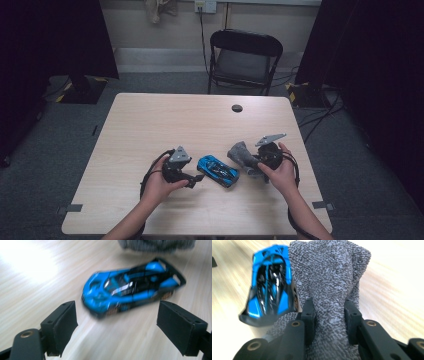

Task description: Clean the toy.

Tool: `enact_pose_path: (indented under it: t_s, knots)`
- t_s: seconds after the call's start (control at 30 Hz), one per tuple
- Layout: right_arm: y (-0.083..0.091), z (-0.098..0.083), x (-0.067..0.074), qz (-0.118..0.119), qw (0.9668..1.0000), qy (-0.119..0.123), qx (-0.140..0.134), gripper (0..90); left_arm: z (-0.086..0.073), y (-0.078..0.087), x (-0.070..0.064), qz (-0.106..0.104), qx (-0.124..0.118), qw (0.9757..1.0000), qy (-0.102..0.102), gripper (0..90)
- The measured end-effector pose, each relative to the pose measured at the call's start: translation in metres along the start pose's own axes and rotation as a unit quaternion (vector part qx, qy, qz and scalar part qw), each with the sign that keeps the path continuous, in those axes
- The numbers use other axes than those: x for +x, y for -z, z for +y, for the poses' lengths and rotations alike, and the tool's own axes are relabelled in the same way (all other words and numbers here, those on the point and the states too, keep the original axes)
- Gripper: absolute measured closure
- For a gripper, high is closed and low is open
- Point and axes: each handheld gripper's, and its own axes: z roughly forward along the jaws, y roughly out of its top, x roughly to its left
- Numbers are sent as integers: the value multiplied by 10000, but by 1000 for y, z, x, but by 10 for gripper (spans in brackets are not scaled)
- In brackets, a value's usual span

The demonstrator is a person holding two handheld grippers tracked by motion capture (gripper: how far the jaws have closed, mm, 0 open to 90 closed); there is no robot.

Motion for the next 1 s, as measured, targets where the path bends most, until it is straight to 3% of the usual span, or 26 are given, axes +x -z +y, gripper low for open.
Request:
enact_pose_path:
  t_s: [0.23,0.5,0.73,0.87,1.0]
  knots:
    - [-6,20,12,101,9998,154,-52,688,-22,25,12,98,73,9998,148,164]
    - [-19,46,28,355,9984,430,-110,686,-39,36,19,193,171,9993,269,164]
    - [-35,68,46,594,9954,749,-109,683,-51,46,19,277,225,9986,381,163]
    - [-42,78,53,673,9943,816,-121,682,-57,53,20,330,247,9982,434,164]
    - [-55,97,69,866,9909,1025,-137,682,-66,63,22,466,290,9973,497,166]
